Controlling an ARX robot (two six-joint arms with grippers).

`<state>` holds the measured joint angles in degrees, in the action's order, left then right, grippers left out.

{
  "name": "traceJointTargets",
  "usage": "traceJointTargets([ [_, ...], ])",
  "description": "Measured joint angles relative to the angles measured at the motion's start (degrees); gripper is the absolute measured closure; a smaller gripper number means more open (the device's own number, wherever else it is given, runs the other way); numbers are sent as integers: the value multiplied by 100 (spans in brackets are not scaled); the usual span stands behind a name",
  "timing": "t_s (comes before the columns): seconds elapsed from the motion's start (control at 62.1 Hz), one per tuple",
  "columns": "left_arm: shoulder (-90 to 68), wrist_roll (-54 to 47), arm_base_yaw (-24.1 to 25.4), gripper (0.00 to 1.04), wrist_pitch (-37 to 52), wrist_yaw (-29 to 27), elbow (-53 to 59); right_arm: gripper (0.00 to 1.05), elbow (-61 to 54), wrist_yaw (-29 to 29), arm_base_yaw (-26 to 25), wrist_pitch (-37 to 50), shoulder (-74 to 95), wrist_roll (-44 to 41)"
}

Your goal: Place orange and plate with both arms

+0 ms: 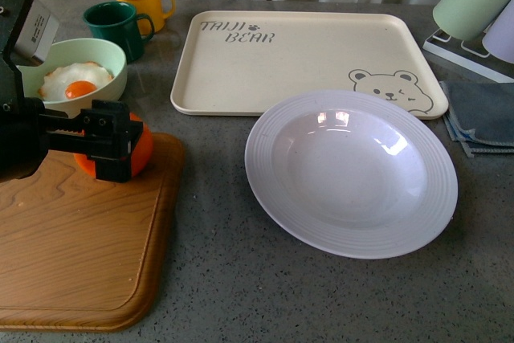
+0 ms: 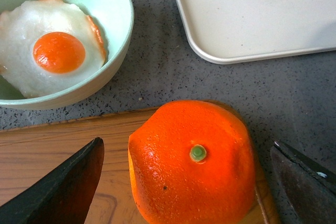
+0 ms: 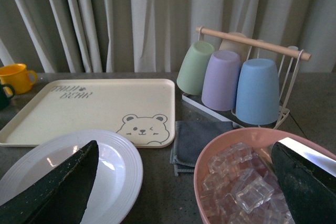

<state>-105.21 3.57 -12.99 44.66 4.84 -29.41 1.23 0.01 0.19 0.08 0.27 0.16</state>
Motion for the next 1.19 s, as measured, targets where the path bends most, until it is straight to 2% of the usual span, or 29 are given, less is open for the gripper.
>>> traceJointTargets([
  [0.548,-527,-286,24,10,190,-184,-179,9,0,0,0,0,0,0],
  [0.645,-516,-306,-46,30,186,-205,-179,9,0,-2,0,0,0,0],
  [0.773,-402,-313,-186,46,105,-227,-179,9,0,0,0,0,0,0],
  [1.031,157,-407,-428,50,-50,-55,-142,9,0,0,0,0,0,0],
  [1.192,431,-501,-852,50,-210,129,-146,9,0,-2,0,0,0,0],
])
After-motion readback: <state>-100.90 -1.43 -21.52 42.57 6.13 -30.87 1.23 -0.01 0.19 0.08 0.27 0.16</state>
